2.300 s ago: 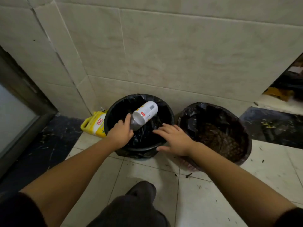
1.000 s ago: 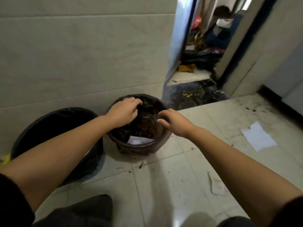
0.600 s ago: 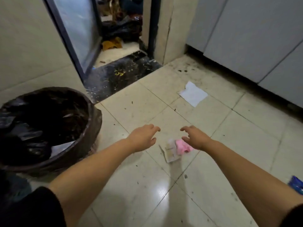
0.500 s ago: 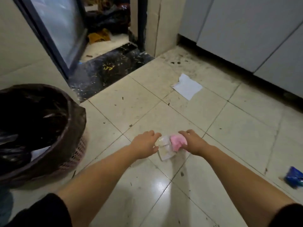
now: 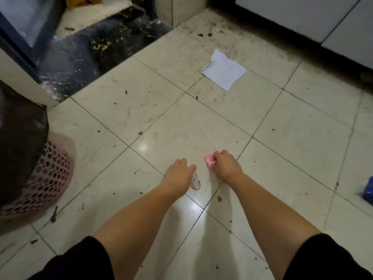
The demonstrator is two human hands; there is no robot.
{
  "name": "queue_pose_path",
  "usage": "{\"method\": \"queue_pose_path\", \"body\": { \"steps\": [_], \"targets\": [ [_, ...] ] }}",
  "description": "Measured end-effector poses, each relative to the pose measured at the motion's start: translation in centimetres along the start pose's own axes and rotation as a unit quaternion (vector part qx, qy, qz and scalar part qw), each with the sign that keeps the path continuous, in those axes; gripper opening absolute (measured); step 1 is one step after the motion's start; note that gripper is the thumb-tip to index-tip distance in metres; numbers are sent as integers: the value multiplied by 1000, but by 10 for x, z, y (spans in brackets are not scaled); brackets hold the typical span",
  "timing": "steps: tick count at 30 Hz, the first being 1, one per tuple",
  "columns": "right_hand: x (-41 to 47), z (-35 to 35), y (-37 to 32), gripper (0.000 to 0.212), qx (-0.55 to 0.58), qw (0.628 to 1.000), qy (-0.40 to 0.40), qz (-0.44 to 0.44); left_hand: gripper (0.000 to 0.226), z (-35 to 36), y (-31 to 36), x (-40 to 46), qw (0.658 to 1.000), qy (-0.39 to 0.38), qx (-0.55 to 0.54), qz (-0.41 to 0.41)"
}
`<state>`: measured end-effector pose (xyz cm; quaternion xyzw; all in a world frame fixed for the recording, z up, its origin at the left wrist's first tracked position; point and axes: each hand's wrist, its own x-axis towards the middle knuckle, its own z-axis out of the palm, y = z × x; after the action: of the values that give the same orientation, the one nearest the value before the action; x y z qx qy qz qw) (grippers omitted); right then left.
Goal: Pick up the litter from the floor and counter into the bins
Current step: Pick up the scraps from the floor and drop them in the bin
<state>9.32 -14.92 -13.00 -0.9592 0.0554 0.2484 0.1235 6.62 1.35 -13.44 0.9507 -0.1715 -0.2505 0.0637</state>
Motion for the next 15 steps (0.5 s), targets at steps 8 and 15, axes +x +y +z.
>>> {"method": "queue_pose_path", "body": {
  "steps": [8,15],
  "targets": [
    [-21,-72,-53,15,72,995,41,-59,32,-76,-50,-67,993,81,-80,-42],
    [-57,-178,-222,11,84,952,157,-250,34,-219,-111,-145,960,253,-82,-86]
  ]
}}
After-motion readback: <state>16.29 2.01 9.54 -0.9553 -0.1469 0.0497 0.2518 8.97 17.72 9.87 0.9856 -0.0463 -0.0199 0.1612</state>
